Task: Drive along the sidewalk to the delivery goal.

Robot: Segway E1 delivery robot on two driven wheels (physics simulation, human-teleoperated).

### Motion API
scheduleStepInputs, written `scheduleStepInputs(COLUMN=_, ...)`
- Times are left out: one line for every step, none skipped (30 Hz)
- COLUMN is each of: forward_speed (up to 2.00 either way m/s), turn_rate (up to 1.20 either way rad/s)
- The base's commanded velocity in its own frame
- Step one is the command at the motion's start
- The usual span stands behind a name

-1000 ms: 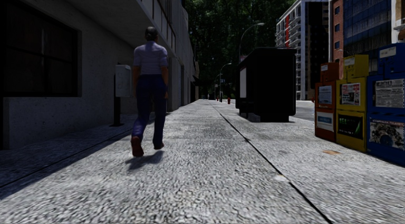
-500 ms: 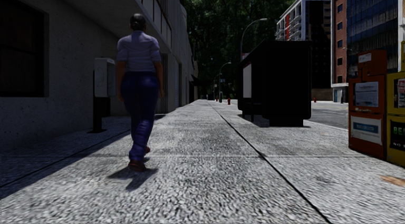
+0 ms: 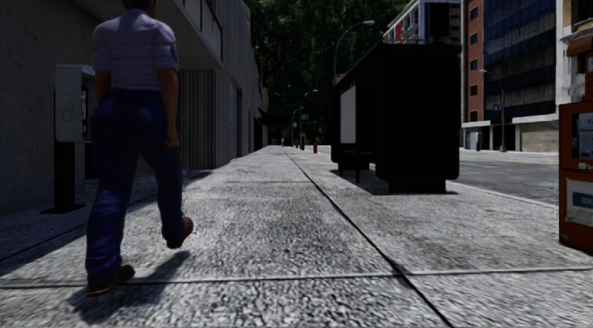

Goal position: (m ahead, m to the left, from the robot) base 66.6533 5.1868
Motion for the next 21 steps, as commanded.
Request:
scheduleStepInputs(forward_speed=2.00, turn_rate=0.00)
scheduleStepInputs(forward_speed=2.00, turn_rate=0.00)
scheduleStepInputs(forward_speed=2.00, turn_rate=0.00)
scheduleStepInputs(forward_speed=2.00, turn_rate=0.00)
scheduleStepInputs(forward_speed=2.00, turn_rate=0.00)
scheduleStepInputs(forward_speed=2.00, turn_rate=0.00)
scheduleStepInputs(forward_speed=2.00, turn_rate=0.00)
scheduleStepInputs(forward_speed=2.00, turn_rate=0.00)
scheduleStepInputs(forward_speed=2.00, turn_rate=0.00)
scheduleStepInputs(forward_speed=2.00, turn_rate=0.00)
scheduleStepInputs(forward_speed=2.00, turn_rate=0.00)
scheduleStepInputs(forward_speed=2.00, turn_rate=0.00)
scheduleStepInputs(forward_speed=2.00, turn_rate=0.00)
scheduleStepInputs(forward_speed=2.00, turn_rate=0.00)
scheduleStepInputs(forward_speed=2.00, turn_rate=-0.02)
scheduleStepInputs(forward_speed=2.00, turn_rate=-0.01)
scheduleStepInputs(forward_speed=2.00, turn_rate=-0.01)
scheduleStepInputs(forward_speed=2.00, turn_rate=0.00)
scheduleStepInputs(forward_speed=2.00, turn_rate=0.00)
scheduleStepInputs(forward_speed=2.00, turn_rate=0.00)
scheduleStepInputs(forward_speed=2.00, turn_rate=0.00)
